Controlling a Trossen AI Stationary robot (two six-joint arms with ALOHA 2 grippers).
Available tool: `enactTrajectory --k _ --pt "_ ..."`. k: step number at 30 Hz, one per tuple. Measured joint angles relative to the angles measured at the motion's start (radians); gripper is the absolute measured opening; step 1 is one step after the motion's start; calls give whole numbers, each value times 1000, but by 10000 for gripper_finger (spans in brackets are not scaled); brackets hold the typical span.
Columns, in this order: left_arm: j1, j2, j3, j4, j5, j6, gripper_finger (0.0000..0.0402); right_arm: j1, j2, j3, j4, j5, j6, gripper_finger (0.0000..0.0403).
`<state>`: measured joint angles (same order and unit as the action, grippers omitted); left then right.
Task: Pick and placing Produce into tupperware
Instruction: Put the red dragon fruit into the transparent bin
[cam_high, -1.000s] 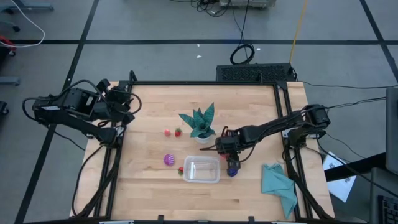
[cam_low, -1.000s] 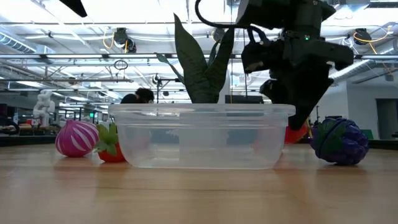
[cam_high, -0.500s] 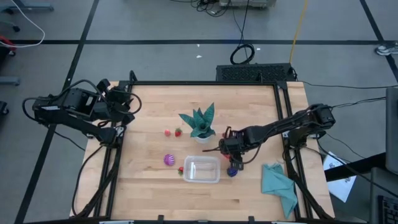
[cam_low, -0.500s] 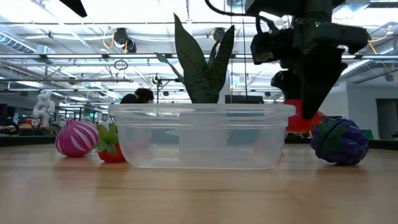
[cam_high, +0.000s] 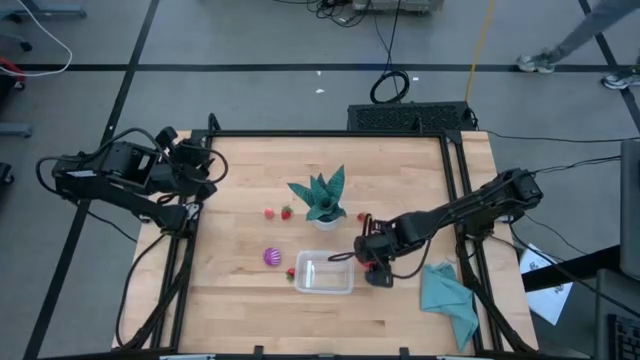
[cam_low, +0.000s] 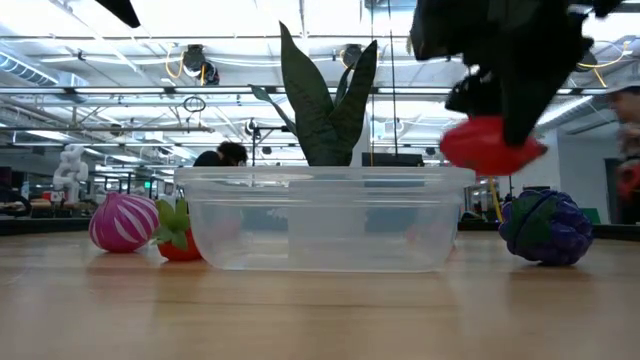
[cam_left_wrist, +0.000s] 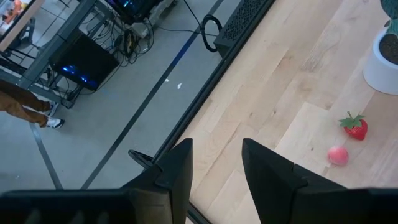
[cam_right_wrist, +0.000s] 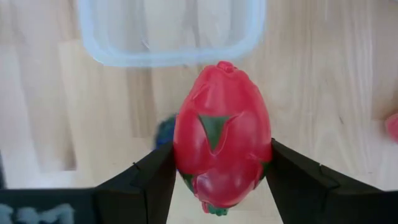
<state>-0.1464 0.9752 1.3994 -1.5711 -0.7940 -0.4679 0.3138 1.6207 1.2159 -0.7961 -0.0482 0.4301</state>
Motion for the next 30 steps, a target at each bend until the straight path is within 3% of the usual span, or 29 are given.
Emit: enactTrajectory --k 10,22,30 --pt "0 0 0 0 0 0 145 5 0 135 61 25 -53 210" --pt "0 0 0 0 -1 26 145 5 15 138 276 20 -114 210" --pt "0 0 0 0 -1 44 145 4 118 264 221 -9 -173 210"
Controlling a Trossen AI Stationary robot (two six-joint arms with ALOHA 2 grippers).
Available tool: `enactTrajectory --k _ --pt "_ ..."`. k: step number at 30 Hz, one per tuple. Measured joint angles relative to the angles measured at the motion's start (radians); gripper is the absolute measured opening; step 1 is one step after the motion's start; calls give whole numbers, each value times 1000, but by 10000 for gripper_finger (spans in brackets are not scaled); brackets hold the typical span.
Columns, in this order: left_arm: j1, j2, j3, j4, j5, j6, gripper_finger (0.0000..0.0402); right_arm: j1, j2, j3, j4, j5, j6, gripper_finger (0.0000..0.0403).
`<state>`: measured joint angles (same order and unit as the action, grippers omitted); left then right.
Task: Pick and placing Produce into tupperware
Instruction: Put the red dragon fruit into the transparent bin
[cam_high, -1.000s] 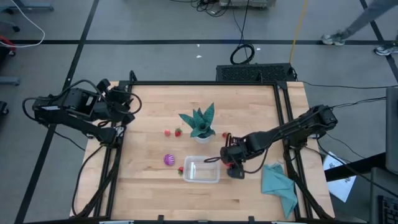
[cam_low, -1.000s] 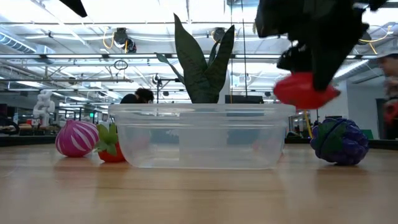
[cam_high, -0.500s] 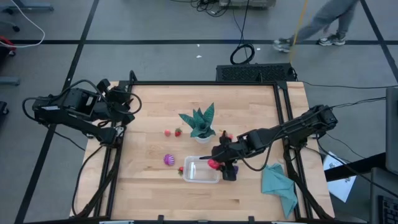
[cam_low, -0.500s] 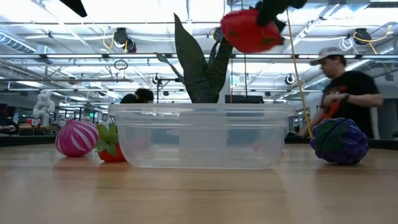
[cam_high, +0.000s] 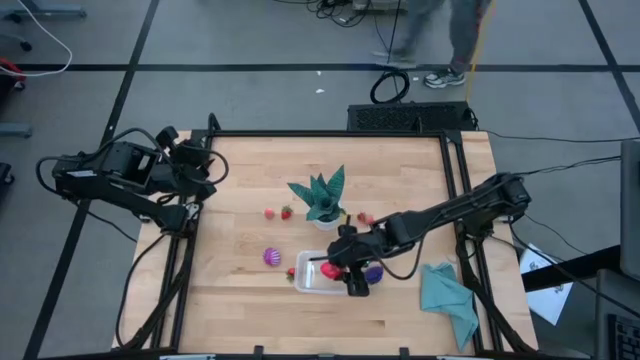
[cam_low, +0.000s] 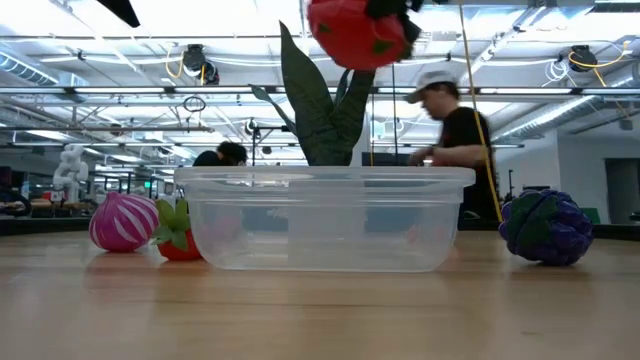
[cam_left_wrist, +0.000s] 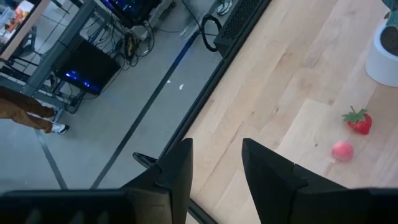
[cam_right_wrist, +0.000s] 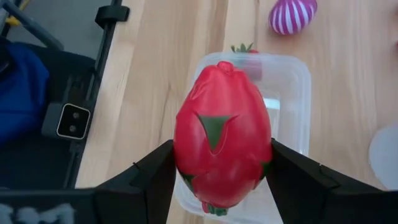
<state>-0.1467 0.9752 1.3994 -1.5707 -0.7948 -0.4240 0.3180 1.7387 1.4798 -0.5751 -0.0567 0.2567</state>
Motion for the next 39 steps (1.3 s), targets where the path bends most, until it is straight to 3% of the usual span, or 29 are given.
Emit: enactTrajectory --k 11,39 --pt "0 0 0 0 7 2 145 -35 193 210 -241 0 -70 210" --pt "0 0 0 0 10 2 145 -39 259 215 -207 0 -56 216"
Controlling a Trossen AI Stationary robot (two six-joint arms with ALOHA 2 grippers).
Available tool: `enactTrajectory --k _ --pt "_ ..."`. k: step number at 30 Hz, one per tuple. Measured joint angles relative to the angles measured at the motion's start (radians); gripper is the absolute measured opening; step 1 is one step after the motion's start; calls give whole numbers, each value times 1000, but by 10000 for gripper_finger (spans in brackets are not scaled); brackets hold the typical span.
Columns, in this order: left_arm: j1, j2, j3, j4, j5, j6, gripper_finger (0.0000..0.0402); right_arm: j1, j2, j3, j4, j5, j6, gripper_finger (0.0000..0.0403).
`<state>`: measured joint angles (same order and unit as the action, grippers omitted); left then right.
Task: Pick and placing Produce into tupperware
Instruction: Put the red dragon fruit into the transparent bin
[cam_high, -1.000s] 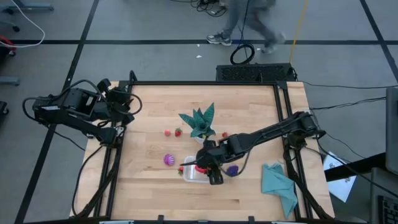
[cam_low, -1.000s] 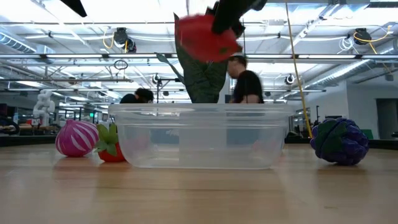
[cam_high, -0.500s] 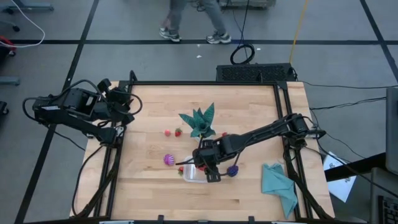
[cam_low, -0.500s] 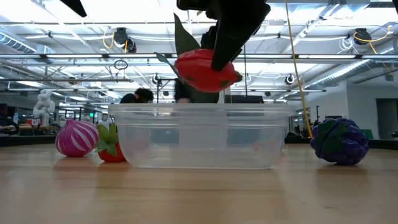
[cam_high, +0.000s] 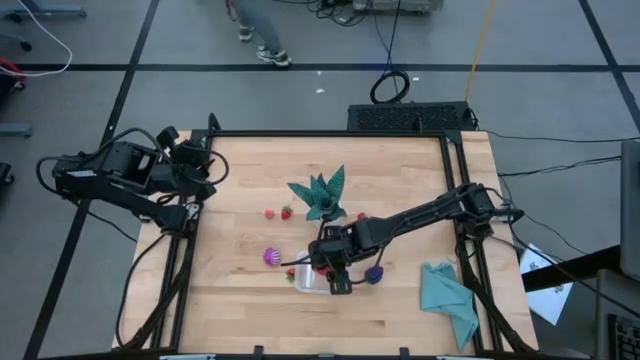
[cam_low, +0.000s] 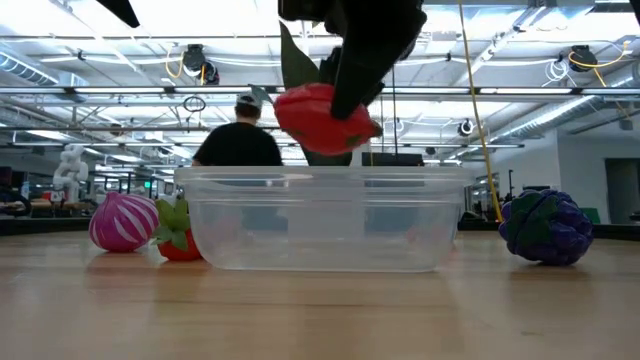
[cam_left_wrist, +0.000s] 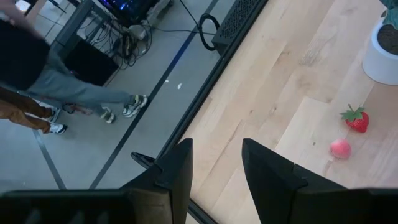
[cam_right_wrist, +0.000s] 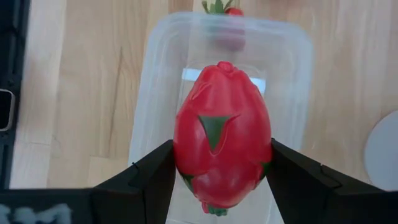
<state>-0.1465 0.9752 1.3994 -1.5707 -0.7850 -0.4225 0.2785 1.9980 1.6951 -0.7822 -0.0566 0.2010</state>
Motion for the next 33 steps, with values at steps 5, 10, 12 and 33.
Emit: enactTrajectory --k 5,10,12,33 --pt "0 0 0 0 0 -1 145 10 28 0 0 0 7 216" --pt "0 0 0 0 2 -5 145 17 30 0 -6 0 20 216" --pt "0 0 0 0 3 -5 145 18 30 0 -8 0 26 216" --pt "0 0 0 0 2 -6 145 19 30 -106 52 2 42 217"
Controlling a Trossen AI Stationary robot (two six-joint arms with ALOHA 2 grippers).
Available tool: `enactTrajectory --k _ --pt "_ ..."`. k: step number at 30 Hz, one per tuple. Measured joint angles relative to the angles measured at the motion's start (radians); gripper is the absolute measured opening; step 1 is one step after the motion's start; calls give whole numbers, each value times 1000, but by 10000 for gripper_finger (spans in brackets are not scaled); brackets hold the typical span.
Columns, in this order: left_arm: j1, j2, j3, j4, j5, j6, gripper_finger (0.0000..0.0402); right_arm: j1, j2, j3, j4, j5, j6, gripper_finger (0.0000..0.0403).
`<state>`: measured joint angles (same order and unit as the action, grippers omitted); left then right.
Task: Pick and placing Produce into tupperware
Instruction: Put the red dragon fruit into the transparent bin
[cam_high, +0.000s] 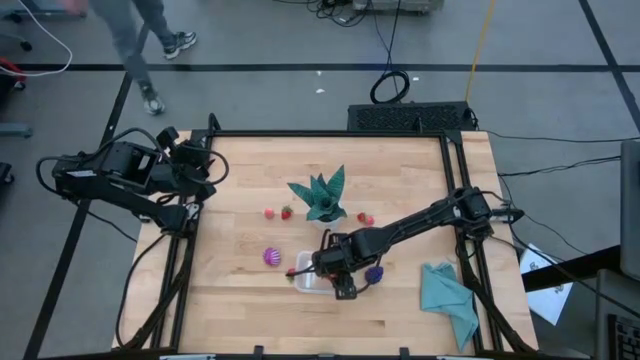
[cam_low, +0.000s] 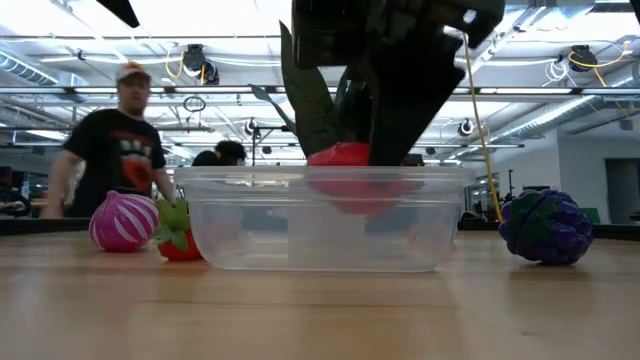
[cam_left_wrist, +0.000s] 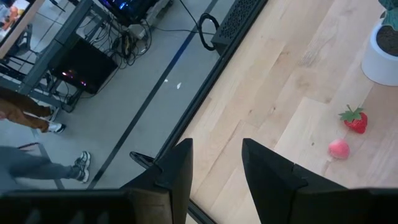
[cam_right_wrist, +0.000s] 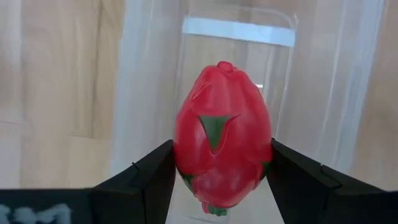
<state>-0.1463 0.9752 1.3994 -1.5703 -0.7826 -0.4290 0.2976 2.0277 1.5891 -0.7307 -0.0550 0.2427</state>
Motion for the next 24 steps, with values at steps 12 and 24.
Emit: enactTrajectory --k 12,24 --pt "0 0 0 0 0 0 145 -3 0 -30 24 -2 -4 217" --pt "0 0 0 0 0 -2 145 -5 0 -30 24 -29 -2 217"
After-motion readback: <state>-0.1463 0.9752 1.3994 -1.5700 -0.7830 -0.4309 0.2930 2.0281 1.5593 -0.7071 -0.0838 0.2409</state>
